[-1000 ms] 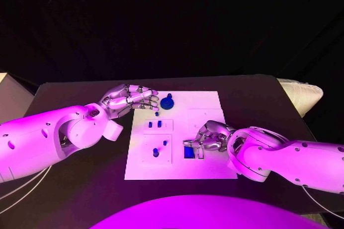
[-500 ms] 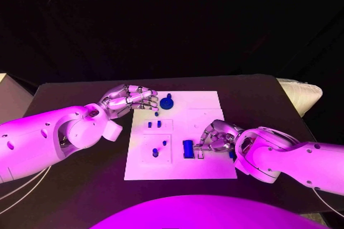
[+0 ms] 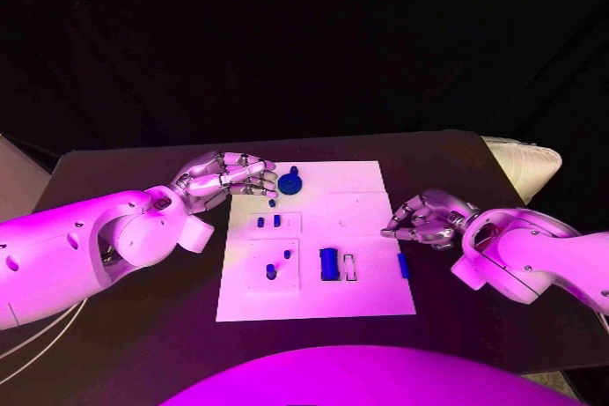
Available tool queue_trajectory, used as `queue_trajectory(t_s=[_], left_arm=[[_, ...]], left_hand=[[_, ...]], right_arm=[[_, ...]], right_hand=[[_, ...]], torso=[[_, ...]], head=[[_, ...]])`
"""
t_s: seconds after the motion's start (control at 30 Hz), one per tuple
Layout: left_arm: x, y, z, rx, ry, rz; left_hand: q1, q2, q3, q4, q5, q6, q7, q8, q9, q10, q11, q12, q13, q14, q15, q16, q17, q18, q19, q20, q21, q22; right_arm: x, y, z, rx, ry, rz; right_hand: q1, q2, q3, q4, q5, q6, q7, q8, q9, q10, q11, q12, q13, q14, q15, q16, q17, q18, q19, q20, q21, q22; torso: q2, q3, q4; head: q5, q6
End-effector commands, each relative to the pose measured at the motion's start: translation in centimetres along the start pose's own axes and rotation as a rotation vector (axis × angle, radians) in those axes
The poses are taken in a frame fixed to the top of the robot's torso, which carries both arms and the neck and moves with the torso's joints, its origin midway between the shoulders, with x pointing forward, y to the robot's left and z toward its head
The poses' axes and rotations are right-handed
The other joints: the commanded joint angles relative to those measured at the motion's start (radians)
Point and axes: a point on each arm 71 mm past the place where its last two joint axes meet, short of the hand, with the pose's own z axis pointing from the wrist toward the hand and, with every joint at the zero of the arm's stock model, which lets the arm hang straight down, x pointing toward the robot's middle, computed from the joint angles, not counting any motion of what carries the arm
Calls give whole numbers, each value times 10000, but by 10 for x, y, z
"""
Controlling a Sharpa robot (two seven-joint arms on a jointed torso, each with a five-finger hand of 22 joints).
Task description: Assemble the parts on the task board
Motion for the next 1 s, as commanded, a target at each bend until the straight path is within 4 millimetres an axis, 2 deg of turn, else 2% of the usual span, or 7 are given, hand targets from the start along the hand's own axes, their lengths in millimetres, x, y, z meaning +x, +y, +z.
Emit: queue_trajectory(t_s=[0.03, 0.1, 0.4, 0.47, 0.63, 0.87, 1.0], left_arm=[[2, 0, 1, 103, 175, -82], [2, 0, 1, 102, 165, -78], [3, 0, 2, 100, 214, -90], [2, 0, 2, 101, 188, -81], [1, 0, 1, 122, 170, -66], [1, 0, 0, 123, 126, -27], [0, 0, 0, 101, 73, 1]], left_hand=[[91, -23, -47, -20, 14, -21, 121, 24, -11, -36, 54, -38, 0, 68, 2, -65, 14, 126, 74, 1, -62, -15], [91, -23, -47, -20, 14, -21, 121, 24, -11, -36, 54, -38, 0, 68, 2, -65, 14, 126, 74, 1, -62, -15], [123, -14, -50, -26, 14, -16, 115, 26, -13, -28, 51, -35, 2, 72, 1, -69, 19, 126, 83, -1, -68, -23], [123, -14, -50, -26, 14, -16, 115, 26, -13, -28, 51, -35, 2, 72, 1, -69, 19, 126, 83, -1, -68, -23], [137, -9, -52, -27, 14, -12, 112, 27, -14, -23, 48, -33, 3, 75, -1, -70, 21, 127, 89, -1, -70, -27], [153, -5, -56, -28, 13, -8, 109, 29, -15, -17, 46, -31, 4, 61, 2, -81, 21, 124, 88, 0, -78, -34], [164, -2, -63, -27, 12, -4, 107, 30, -16, -13, 46, -29, 5, 43, 5, -95, 20, 121, 84, 2, -88, -42]], right_arm=[[-9, -11, -3, 218, 233, 354], [-16, -18, -6, 429, 105, 197], [-30, -44, -19, 1597, 390, -998], [-30, -48, -20, 1844, 540, -1137], [-22, -54, -20, 2315, 873, -1163], [-7, -55, -17, 2574, 1151, -933], [0, -54, -15, 2584, 1308, -891]], right_hand=[[38, -36, 35, 44, -92, 9, 5, -34, -12, 682, 89, -32, 2204, 1014, 96, -14, 2511, -36, 31, 96, 15, 1424], [37, -37, 34, 45, -94, 11, 5, -34, -11, 676, 89, -43, 2196, 1019, 96, -6, 2532, -41, 38, 96, 41, 1433], [-42, -162, -40, 70, -75, 80, -3, -72, -34, 542, 84, -253, 2042, 978, 95, -74, 2362, 11, -41, 116, -231, 1351], [-98, -183, -70, 87, -102, 97, -3, -84, -40, 536, 85, -263, 2036, 978, 96, -75, 2362, 11, -42, 121, -228, 1353], [-291, -193, -159, 115, -163, 134, -7, -111, -54, 520, 84, -293, 2017, 973, 96, -83, 2345, 17, -52, 129, -269, 1344], [-427, -163, -215, 118, -160, 156, -13, -125, -59, 500, 82, -328, 1993, 972, 94, -86, 2339, 24, -60, 130, -309, 1334], [-555, -128, -349, 93, 216, 198, -30, -141, -61, 502, 67, -330, 1995, 975, 83, -82, 2352, 28, -58, 124, -341, 1330]], torso=[[20, 0, -3], [22, 8, -17], [18, 18, 16], [18, 18, 3], [14, 5, 3], [19, 2, 6], [20, -4, 13]], head=[[-31, 2], [-2, 2], [-150, 2], [-168, 2], [-235, 2], [-238, 2], [-239, 2]])
